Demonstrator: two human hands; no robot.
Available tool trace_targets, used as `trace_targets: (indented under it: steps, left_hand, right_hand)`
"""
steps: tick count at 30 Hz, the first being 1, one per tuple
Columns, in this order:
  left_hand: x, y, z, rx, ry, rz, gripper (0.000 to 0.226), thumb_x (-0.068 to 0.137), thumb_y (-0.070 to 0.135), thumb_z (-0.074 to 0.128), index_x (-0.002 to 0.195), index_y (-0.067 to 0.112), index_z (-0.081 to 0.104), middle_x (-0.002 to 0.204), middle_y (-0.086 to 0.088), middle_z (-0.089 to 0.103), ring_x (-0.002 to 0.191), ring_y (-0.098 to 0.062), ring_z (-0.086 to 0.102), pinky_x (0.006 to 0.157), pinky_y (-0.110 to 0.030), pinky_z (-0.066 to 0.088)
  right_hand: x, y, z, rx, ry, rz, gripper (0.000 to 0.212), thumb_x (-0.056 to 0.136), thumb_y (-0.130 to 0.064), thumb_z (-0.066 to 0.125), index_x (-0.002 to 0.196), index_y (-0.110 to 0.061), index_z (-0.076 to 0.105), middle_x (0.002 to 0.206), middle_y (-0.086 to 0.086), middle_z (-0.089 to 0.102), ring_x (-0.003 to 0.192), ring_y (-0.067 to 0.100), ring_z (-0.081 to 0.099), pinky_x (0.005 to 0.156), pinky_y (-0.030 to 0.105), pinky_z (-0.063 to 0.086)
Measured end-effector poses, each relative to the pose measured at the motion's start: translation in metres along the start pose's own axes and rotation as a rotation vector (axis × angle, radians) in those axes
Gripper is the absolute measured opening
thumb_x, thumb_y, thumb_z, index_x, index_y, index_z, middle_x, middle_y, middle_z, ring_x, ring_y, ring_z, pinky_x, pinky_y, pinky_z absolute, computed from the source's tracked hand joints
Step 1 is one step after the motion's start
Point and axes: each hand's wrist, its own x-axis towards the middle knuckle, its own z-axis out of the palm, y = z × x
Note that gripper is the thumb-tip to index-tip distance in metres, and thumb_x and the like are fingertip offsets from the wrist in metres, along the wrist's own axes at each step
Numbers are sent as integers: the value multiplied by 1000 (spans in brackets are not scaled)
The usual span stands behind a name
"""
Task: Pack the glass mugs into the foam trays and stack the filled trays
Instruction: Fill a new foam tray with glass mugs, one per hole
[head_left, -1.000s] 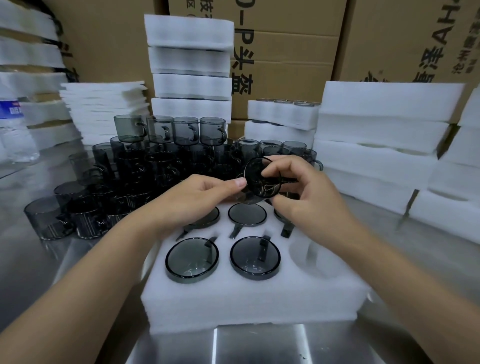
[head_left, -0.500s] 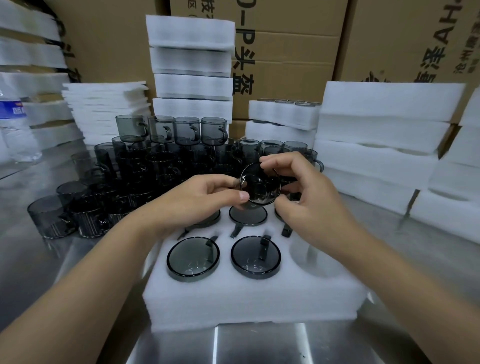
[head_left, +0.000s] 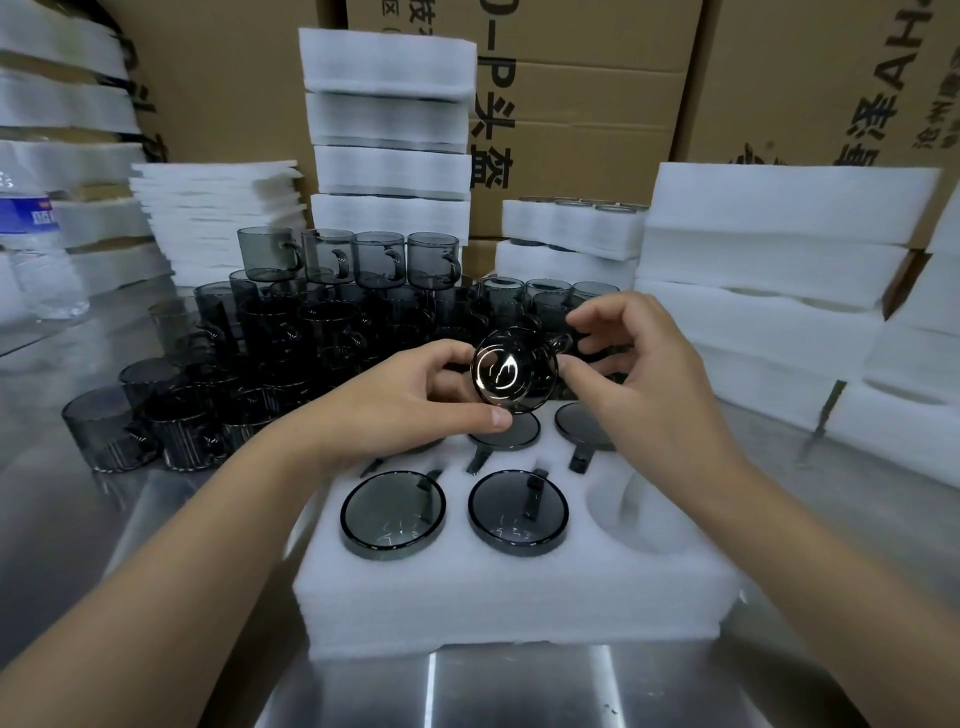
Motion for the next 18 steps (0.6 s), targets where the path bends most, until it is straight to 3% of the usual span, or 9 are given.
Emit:
trace_targets:
  steps: [2,6,10,15,18]
  left_hand:
    - [-1,0,0,8,-14,3,61,61,43,79,116,32,55,103,3,74,101,-8,67,98,-31,43]
    - [-1,1,0,42,-30,2,67,56,49,79,116,31,56,102,6,74,100,-8,68,97,-31,45]
    - [0,0,0,60,-13,-6,64,53,52,80,110,31,59,100,9,74,97,-10,68,98,-34,47]
    - [0,-1,0,42,-28,-6,58,55,48,81,108,29,63,101,7,74,101,-9,68,100,-35,45]
    - [1,-2,-1,34,-30,-8,45,63,38,81,103,31,65,100,7,74,99,-7,68,94,-29,45]
  right_hand:
    - [0,0,0,45,16,31,31,81,-8,71,82,-34,54,89,-7,61,82,8,60,71,15,47]
    - [0,-1,1,96,-49,51,26,84,-7,67,77,-31,59,75,-18,65,72,1,60,67,11,44]
    - [-2,-6,1,101,-109,27,29,88,-4,61,83,-33,64,81,-21,67,77,-1,62,68,9,43]
    - [-3,-10,-1,82,-188,60,37,77,-7,44,94,-33,63,95,-13,69,92,9,65,81,33,54]
    - [-4,-11,-2,68,-221,57,45,73,-6,41,100,-35,61,100,-13,67,98,5,62,88,30,51]
